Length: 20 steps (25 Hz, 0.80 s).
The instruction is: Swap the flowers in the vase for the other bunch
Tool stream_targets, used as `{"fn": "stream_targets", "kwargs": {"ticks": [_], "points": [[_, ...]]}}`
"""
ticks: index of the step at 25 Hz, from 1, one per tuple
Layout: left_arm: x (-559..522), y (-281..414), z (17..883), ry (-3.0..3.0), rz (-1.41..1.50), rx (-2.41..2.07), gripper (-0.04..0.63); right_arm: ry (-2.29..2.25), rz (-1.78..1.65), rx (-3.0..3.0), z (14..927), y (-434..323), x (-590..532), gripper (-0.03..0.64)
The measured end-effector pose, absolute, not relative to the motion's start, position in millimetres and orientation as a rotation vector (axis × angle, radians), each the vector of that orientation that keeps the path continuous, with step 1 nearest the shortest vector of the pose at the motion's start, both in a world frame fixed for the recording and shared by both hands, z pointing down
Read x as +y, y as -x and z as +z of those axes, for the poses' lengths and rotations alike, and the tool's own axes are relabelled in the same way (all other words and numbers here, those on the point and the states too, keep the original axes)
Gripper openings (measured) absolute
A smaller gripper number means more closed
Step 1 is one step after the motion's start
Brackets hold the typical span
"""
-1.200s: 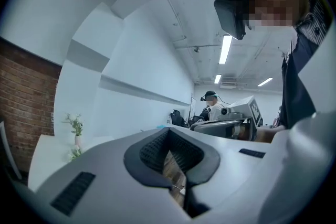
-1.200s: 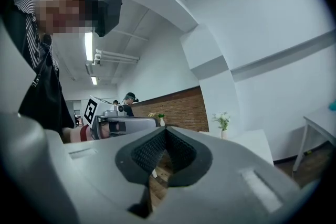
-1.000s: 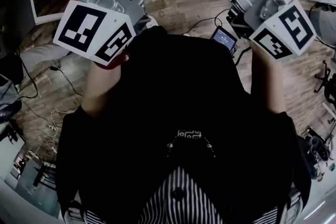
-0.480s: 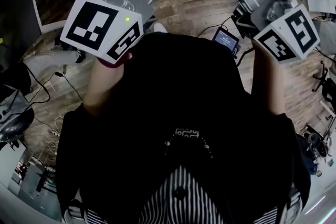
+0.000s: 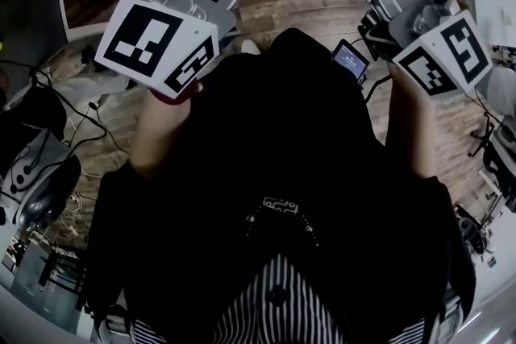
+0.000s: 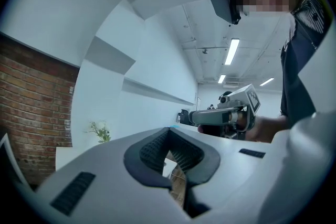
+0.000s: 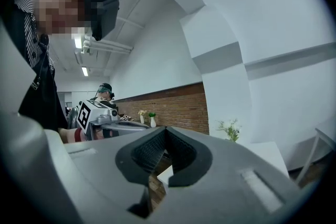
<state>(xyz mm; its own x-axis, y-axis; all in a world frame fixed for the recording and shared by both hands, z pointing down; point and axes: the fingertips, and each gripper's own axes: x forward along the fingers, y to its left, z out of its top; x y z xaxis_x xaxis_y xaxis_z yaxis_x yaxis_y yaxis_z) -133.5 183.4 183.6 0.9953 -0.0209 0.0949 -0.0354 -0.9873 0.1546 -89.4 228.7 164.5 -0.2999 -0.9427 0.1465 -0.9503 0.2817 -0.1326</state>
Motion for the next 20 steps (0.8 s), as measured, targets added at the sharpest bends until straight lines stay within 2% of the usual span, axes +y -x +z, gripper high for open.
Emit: {"fn": "stream_targets", "kwargs": {"ticks": [5,9,20], "points": [[206.9,162.6,207.7,-2.980,0.155,-0.110,0.006,-1.799,0.315,-2.535,187.9,112.3,250.7,-0.002],[238.6,149.3,233.6,-2.973,0.171,-0.171,0.006,-1.758,0.329,-2.569,213.7,93.6,280.3,-0.002],[37.7,56.5,207.9,-2.903,0.122,-0.220,0.006,-1.635,0.346,-2.639,194.9,1.6,65.5,-0.002]]}}
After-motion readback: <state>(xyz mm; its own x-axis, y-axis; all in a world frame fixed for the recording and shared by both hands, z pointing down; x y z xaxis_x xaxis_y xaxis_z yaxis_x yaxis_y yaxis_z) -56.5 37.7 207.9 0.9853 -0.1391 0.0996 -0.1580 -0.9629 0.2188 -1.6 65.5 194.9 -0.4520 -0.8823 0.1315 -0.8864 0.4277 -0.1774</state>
